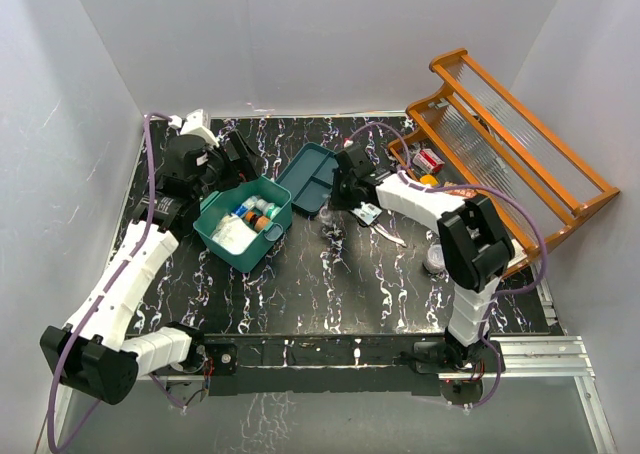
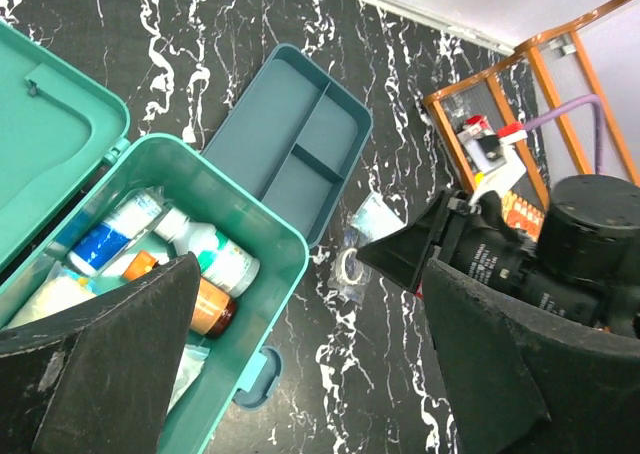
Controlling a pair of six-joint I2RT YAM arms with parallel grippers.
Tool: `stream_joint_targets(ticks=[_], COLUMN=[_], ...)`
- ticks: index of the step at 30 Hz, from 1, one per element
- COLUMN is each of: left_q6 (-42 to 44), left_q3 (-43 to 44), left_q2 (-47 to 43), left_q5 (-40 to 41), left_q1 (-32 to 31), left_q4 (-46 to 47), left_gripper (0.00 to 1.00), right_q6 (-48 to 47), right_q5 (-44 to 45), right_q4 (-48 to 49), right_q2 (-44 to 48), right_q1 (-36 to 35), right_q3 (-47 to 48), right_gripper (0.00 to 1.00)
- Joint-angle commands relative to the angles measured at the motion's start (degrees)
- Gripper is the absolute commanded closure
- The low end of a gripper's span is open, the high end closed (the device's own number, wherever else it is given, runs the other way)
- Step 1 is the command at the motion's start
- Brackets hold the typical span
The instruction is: Organize the medicine kit
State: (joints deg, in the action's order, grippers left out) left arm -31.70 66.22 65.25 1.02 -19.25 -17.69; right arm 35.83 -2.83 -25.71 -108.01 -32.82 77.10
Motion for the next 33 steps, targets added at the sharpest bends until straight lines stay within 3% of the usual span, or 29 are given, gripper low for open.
stream_joint_targets(ticks=[1, 13, 25, 33], left_q6=[-2.9, -2.6, -0.7, -0.7], left_q3=[0.3, 3.3, 4.6, 4.2], left_q2=[-0.2, 3.7, 5.0, 4.5], left_q5=[0.2, -1.1, -0.4, 0.0], left_q1=[0.2, 0.1, 0.2, 0.2], left_q4=[3.9, 2.6, 1.5, 1.6], left_gripper=[0.09, 0.10, 0.09, 0.09], right_q6=[-1.4, -2.3, 0.3, 1.1], right_q5=[6.6, 14.0, 15.9, 16.3], right_q4=[8.9, 8.0, 3.7, 2.6], right_q2=[3.3, -14.4, -20.0, -21.8], right_q1=[1.0, 3.4, 4.7, 5.1], right_q3=[4.0, 25.7, 28.8, 32.1], right_gripper=[0.93, 0.92, 0.92, 0.83])
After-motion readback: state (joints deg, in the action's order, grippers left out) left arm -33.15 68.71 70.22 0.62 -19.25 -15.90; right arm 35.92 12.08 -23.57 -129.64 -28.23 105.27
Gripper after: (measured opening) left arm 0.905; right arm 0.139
